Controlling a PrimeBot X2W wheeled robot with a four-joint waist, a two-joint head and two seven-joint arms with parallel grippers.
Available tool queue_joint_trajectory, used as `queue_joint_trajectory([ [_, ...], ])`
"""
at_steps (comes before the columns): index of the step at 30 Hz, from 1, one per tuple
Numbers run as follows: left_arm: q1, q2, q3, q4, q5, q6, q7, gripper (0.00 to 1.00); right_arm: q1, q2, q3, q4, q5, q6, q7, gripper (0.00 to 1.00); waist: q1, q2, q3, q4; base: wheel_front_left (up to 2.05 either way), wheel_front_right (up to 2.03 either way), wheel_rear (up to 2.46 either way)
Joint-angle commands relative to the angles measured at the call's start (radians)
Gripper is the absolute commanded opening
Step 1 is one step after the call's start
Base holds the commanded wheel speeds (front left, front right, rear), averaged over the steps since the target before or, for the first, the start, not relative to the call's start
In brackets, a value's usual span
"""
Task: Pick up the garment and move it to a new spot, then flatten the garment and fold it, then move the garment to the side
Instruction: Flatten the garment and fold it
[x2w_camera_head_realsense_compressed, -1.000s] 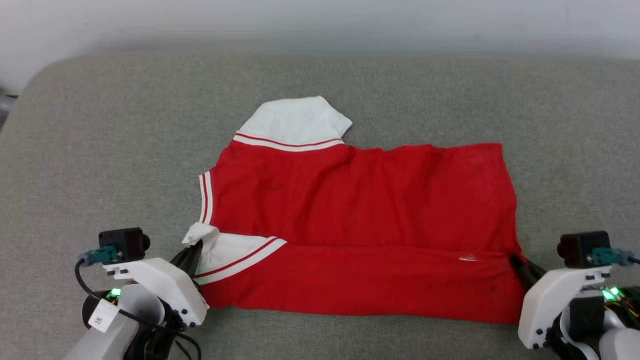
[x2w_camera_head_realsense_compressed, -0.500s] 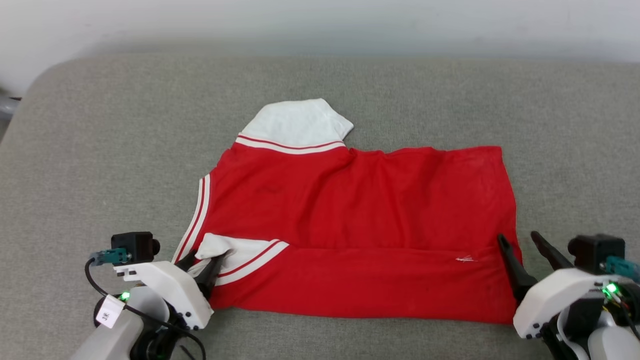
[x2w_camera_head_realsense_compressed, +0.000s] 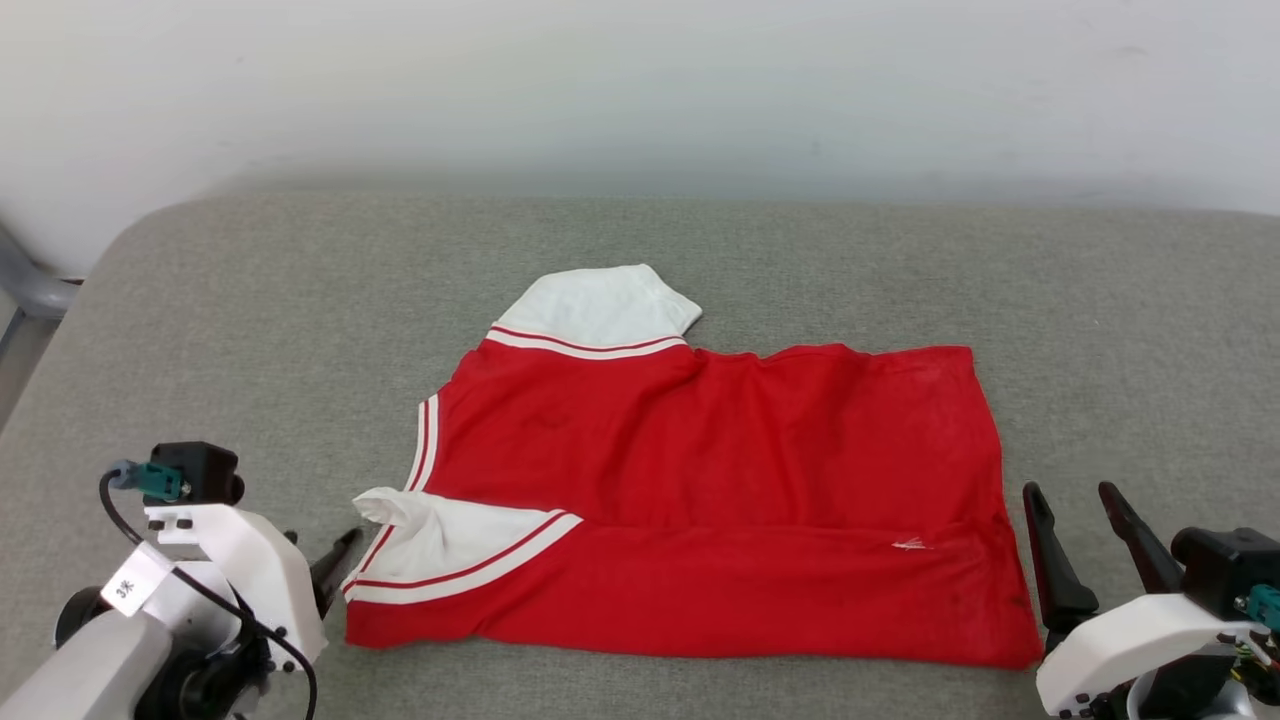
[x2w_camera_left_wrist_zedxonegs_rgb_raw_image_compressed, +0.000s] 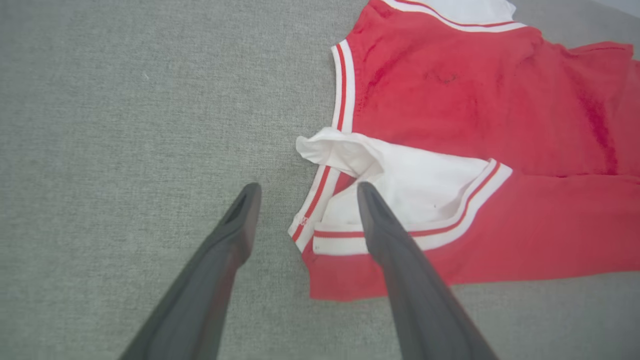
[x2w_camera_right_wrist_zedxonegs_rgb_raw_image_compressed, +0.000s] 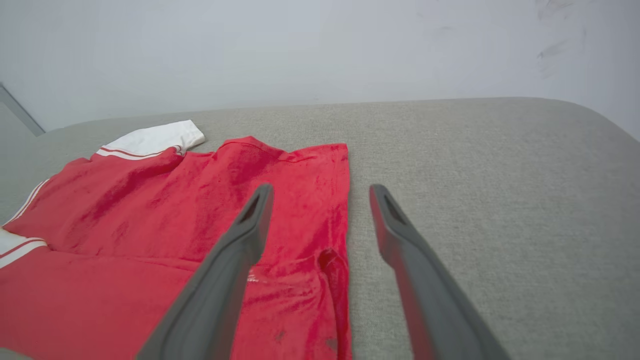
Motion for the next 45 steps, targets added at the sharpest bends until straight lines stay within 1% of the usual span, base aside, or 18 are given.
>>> queue_joint_trajectory([
  [1,0.019,0.016,-0.01,-0.023,-0.015,0.009,0.044,1.0,0.011,0.006,-0.001,-0.019,-0.006,-0.001,0.004,1.0,0.0,0.0,0.004,-0.009,0.0,0.0,0.0],
  [3,0.028,0.037,-0.013,-0.057,-0.034,0.019,0.098,1.0,0.019,0.011,0.003,-0.038,-0.005,-0.001,0.013,1.0,0.0,0.0,0.013,-0.021,0.0,0.0,0.0],
  [5,0.035,0.053,-0.012,-0.077,-0.047,0.031,0.125,1.0,0.021,0.013,0.008,-0.053,-0.002,-0.001,0.019,1.0,0.0,0.0,0.028,-0.034,0.0,0.0,0.0],
  [10,0.056,0.043,-0.024,-0.055,-0.066,0.052,0.156,1.0,0.013,0.014,0.021,-0.074,0.016,-0.001,0.025,1.0,0.0,0.0,0.074,-0.064,0.0,0.0,0.0],
  [16,0.055,-0.005,-0.062,0.005,-0.109,0.017,0.225,1.0,-0.005,0.014,0.018,-0.07,0.036,-0.001,0.031,1.0,0.0,0.0,0.117,-0.086,0.0,0.0,0.0],
  [17,0.057,-0.017,-0.063,0.013,-0.119,0.012,0.23,0.49,-0.003,0.014,0.014,-0.065,0.032,-0.001,0.036,1.0,0.0,0.0,0.121,-0.088,0.0,0.0,0.0],
  [18,0.056,-0.027,-0.069,0.021,-0.124,0.005,0.237,0.13,-0.005,0.014,0.009,-0.064,0.034,-0.001,0.038,1.0,0.0,0.0,0.124,-0.09,0.0,0.0,0.0],
  [19,0.057,-0.035,-0.074,0.028,-0.132,0.0,0.245,0.0,-0.008,0.014,0.005,-0.064,0.044,-0.001,0.045,1.0,0.0,0.0,0.127,-0.091,0.0,0.0,0.0],
  [22,0.049,-0.045,-0.07,0.041,-0.132,-0.017,0.227,0.0,-0.008,0.014,-0.014,-0.06,0.063,-0.001,0.08,1.0,0.0,0.0,0.13,-0.091,0.0,0.0,0.0],
  [25,0.034,-0.048,-0.061,0.05,-0.124,-0.032,0.204,0.0,-0.002,0.014,-0.032,-0.067,0.079,-0.001,0.147,1.0,0.0,0.0,0.124,-0.085,0.0,0.0,0.0],
  [27,0.021,-0.044,-0.053,0.046,-0.115,-0.036,0.182,0.0,0.012,0.014,-0.038,-0.071,0.088,-0.001,0.222,1.0,0.0,0.0,0.115,-0.079,0.0,0.0,0.0],
  [28,0.021,-0.044,-0.053,0.046,-0.115,-0.036,0.182,0.0,0.012,0.014,-0.038,-0.071,0.088,-0.001,0.222,1.0,0.0,0.0,0.115,-0.079,0.0,0.0,0.0],
  [30,0.011,-0.031,-0.042,0.031,-0.1,-0.039,0.16,0.0,0.023,-0.005,-0.039,-0.078,0.089,-0.001,0.329,1.0,0.0,0.0,0.106,-0.071,0.0,0.0,0.0],
  [32,0.002,-0.017,-0.036,0.01,-0.083,-0.034,0.14,0.0,0.031,-0.024,-0.024,-0.09,0.11,-0.001,0.445,1.0,0.0,0.0,0.099,-0.063,0.0,0.0,0.0],
  [35,-0.009,0.0,-0.029,-0.034,-0.058,-0.026,0.117,0.0,0.033,-0.052,-0.008,-0.117,0.135,-0.001,0.566,1.0,0.0,0.0,0.096,-0.045,0.0,0.0,0.0],
  [37,-0.013,0.004,-0.029,-0.065,-0.043,-0.015,0.107,0.0,0.032,-0.071,0.008,-0.13,0.146,-0.001,0.625,1.0,0.0,0.0,0.1,-0.035,0.0,0.0,0.0],
  [40,-0.02,0.012,-0.031,-0.106,-0.027,-0.001,0.108,0.0,0.008,-0.088,0.028,-0.119,0.154,-0.001,0.677,1.0,0.0,0.0,0.114,-0.022,0.0,0.0,0.0],
  [45,-0.021,0.015,-0.035,-0.156,-0.016,0.016,0.109,0.0,-0.029,-0.098,0.069,-0.042,0.172,-0.001,0.72,1.0,0.0,0.0,0.141,-0.006,0.0,0.0,0.0],
])
